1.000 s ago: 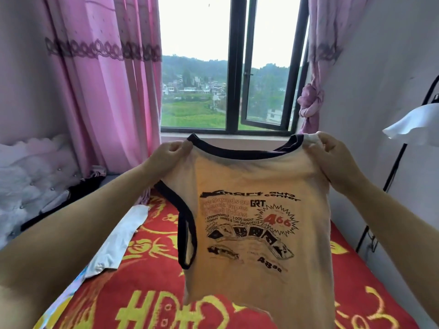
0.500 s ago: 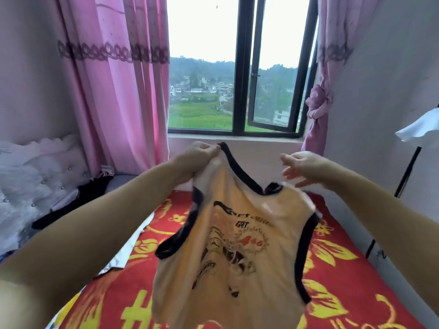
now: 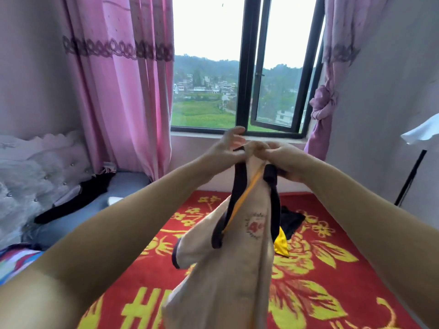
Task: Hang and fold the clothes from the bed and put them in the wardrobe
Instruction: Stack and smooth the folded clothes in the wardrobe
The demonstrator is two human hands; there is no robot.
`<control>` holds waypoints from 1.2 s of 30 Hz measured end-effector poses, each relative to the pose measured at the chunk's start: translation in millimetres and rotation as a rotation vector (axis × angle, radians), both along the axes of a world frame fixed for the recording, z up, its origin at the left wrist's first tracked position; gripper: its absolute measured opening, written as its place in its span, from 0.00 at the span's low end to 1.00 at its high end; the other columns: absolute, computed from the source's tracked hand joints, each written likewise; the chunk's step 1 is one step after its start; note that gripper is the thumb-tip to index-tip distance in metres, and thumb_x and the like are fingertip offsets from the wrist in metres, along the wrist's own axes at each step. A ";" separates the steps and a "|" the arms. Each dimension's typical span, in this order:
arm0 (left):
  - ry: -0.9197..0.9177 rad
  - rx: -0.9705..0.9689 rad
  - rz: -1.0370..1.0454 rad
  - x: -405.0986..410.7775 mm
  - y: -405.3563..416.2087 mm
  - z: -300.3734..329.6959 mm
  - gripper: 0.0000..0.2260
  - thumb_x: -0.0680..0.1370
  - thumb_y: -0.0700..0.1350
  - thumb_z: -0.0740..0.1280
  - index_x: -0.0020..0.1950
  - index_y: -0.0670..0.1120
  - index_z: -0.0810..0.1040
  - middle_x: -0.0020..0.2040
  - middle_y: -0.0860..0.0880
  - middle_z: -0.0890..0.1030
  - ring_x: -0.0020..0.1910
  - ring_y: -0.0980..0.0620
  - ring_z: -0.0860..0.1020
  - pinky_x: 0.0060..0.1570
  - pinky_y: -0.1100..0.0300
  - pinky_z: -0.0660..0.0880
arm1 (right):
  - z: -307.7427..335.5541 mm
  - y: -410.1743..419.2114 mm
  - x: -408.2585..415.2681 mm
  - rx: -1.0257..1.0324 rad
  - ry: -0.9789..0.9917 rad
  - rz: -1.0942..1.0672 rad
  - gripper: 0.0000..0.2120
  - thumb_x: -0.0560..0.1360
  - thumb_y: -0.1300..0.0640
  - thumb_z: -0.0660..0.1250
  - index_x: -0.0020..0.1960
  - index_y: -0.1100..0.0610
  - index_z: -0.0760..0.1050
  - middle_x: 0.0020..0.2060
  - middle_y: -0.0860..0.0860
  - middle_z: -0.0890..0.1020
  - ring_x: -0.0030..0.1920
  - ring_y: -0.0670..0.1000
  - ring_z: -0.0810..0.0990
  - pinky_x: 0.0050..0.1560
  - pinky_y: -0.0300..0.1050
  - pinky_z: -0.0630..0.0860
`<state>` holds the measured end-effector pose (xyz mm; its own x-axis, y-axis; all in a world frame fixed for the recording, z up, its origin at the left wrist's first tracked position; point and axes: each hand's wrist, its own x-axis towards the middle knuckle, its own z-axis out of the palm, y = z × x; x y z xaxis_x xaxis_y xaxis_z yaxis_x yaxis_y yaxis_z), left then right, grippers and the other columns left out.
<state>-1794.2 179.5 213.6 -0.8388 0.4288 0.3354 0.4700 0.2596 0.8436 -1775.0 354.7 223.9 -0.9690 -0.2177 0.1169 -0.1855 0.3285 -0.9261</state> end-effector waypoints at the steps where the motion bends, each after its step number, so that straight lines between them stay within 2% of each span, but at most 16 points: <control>1: -0.056 -0.049 -0.104 2.0 -1.7 -11.7 0.26 0.75 0.40 0.69 0.70 0.51 0.64 0.57 0.52 0.76 0.54 0.57 0.77 0.50 0.65 0.76 | 5.6 1.0 0.4 -0.092 0.007 0.010 0.07 0.80 0.57 0.63 0.51 0.53 0.79 0.37 0.51 0.82 0.32 0.47 0.80 0.34 0.39 0.77; 2: -0.123 -0.094 -0.181 4.1 -0.9 -27.0 0.25 0.73 0.39 0.71 0.68 0.51 0.68 0.54 0.54 0.78 0.50 0.57 0.79 0.47 0.65 0.76 | 11.3 2.9 0.0 -0.146 0.031 -0.003 0.06 0.79 0.56 0.64 0.50 0.53 0.80 0.38 0.50 0.82 0.33 0.47 0.81 0.35 0.39 0.78; 4: -0.178 -0.143 -0.119 6.7 2.1 -59.2 0.11 0.68 0.38 0.68 0.48 0.48 0.77 0.41 0.53 0.78 0.38 0.54 0.78 0.38 0.65 0.75 | 20.9 7.7 -2.5 -0.163 0.107 -0.085 0.05 0.78 0.54 0.66 0.51 0.53 0.80 0.40 0.51 0.84 0.37 0.47 0.82 0.38 0.40 0.80; 6: -0.173 -0.108 0.070 3.0 1.3 -78.6 0.01 0.62 0.42 0.63 0.32 0.45 0.72 0.31 0.51 0.71 0.33 0.53 0.69 0.32 0.62 0.67 | 27.0 15.1 -5.4 -0.181 0.149 -0.167 0.06 0.77 0.53 0.67 0.51 0.53 0.81 0.40 0.50 0.85 0.39 0.48 0.83 0.41 0.42 0.80; 8: -0.193 -0.102 0.160 -5.6 -8.8 -83.4 0.04 0.61 0.44 0.63 0.28 0.45 0.69 0.29 0.50 0.67 0.32 0.52 0.64 0.31 0.61 0.63 | 28.8 27.1 -7.1 -0.234 0.182 -0.251 0.06 0.77 0.52 0.68 0.50 0.53 0.80 0.36 0.48 0.85 0.35 0.46 0.82 0.36 0.39 0.79; 12: -0.287 -0.174 0.206 -21.4 -33.7 -78.4 0.02 0.60 0.38 0.60 0.31 0.42 0.71 0.30 0.47 0.67 0.26 0.52 0.65 0.28 0.63 0.62 | 24.9 60.8 -8.9 -0.330 0.206 -0.421 0.11 0.77 0.52 0.67 0.57 0.55 0.79 0.36 0.48 0.82 0.34 0.45 0.80 0.38 0.40 0.78; 15: -0.124 -0.176 0.368 -36.1 -53.4 -71.0 0.07 0.68 0.30 0.62 0.35 0.38 0.77 0.31 0.45 0.73 0.30 0.50 0.71 0.32 0.61 0.71 | 20.1 86.7 -2.9 -0.318 0.191 -0.499 0.13 0.77 0.51 0.68 0.59 0.54 0.80 0.38 0.50 0.82 0.36 0.48 0.79 0.43 0.44 0.78; 19: -0.152 0.029 0.274 -31.9 -58.2 -60.0 0.14 0.72 0.25 0.55 0.37 0.40 0.73 0.34 0.44 0.72 0.33 0.50 0.71 0.43 0.52 0.80 | 20.3 95.1 10.5 -0.364 0.129 -0.394 0.06 0.77 0.52 0.68 0.49 0.52 0.81 0.32 0.47 0.83 0.30 0.45 0.80 0.31 0.38 0.78; 21: -0.205 -0.034 0.060 -18.9 -42.7 -65.5 0.10 0.76 0.29 0.61 0.51 0.41 0.74 0.46 0.43 0.77 0.43 0.49 0.77 0.51 0.51 0.78 | 23.6 88.6 15.5 -0.309 0.118 -0.314 0.06 0.76 0.51 0.68 0.47 0.52 0.82 0.34 0.48 0.83 0.31 0.46 0.80 0.32 0.39 0.79; 23: -0.228 -0.170 -0.167 -1.4 -13.4 -74.3 0.24 0.77 0.39 0.69 0.70 0.48 0.65 0.64 0.47 0.74 0.61 0.51 0.74 0.60 0.56 0.74 | 30.1 76.4 21.1 -0.217 0.117 -0.221 0.07 0.76 0.50 0.69 0.47 0.52 0.82 0.35 0.48 0.83 0.32 0.45 0.81 0.32 0.38 0.78; 25: -0.153 -0.254 -0.255 13.2 23.8 -81.1 0.35 0.75 0.49 0.72 0.76 0.55 0.56 0.72 0.52 0.66 0.70 0.55 0.65 0.67 0.57 0.67 | 37.6 64.0 25.9 -0.158 0.110 -0.128 0.08 0.72 0.49 0.70 0.47 0.52 0.82 0.35 0.48 0.83 0.33 0.44 0.81 0.32 0.36 0.77; 27: -0.082 -0.190 -0.219 19.4 54.7 -81.6 0.34 0.75 0.50 0.72 0.75 0.57 0.57 0.70 0.56 0.68 0.69 0.57 0.66 0.66 0.60 0.67 | 45.4 56.8 30.5 -0.120 0.112 -0.061 0.10 0.67 0.47 0.72 0.44 0.52 0.83 0.35 0.48 0.84 0.33 0.45 0.81 0.32 0.37 0.78; 30: -0.133 -0.085 -0.208 16.2 72.8 -75.2 0.29 0.76 0.46 0.70 0.74 0.55 0.62 0.59 0.66 0.69 0.54 0.69 0.71 0.49 0.76 0.70 | 51.2 63.4 34.9 -0.097 0.121 -0.054 0.10 0.66 0.45 0.72 0.41 0.50 0.84 0.35 0.48 0.84 0.34 0.45 0.82 0.33 0.38 0.78; 31: -0.149 -0.093 -0.231 13.1 74.9 -76.1 0.25 0.76 0.45 0.70 0.71 0.53 0.66 0.59 0.64 0.69 0.53 0.69 0.72 0.48 0.76 0.72 | 50.7 68.9 36.3 -0.106 0.121 -0.063 0.10 0.65 0.45 0.72 0.41 0.49 0.84 0.36 0.48 0.84 0.35 0.45 0.82 0.33 0.37 0.78; 34: -0.157 -0.116 -0.271 7.8 70.0 -79.7 0.15 0.76 0.45 0.71 0.61 0.47 0.78 0.63 0.51 0.74 0.59 0.54 0.76 0.62 0.56 0.74 | 45.3 86.3 38.3 -0.148 0.118 -0.095 0.11 0.64 0.44 0.72 0.42 0.49 0.85 0.37 0.48 0.84 0.36 0.45 0.82 0.35 0.37 0.78; 36: -0.212 -0.088 -0.294 5.2 60.5 -81.6 0.13 0.75 0.46 0.72 0.58 0.44 0.80 0.57 0.47 0.80 0.53 0.50 0.79 0.60 0.49 0.74 | 41.0 95.2 39.1 -0.200 0.109 -0.110 0.11 0.64 0.45 0.72 0.41 0.50 0.85 0.37 0.48 0.85 0.36 0.45 0.83 0.35 0.36 0.78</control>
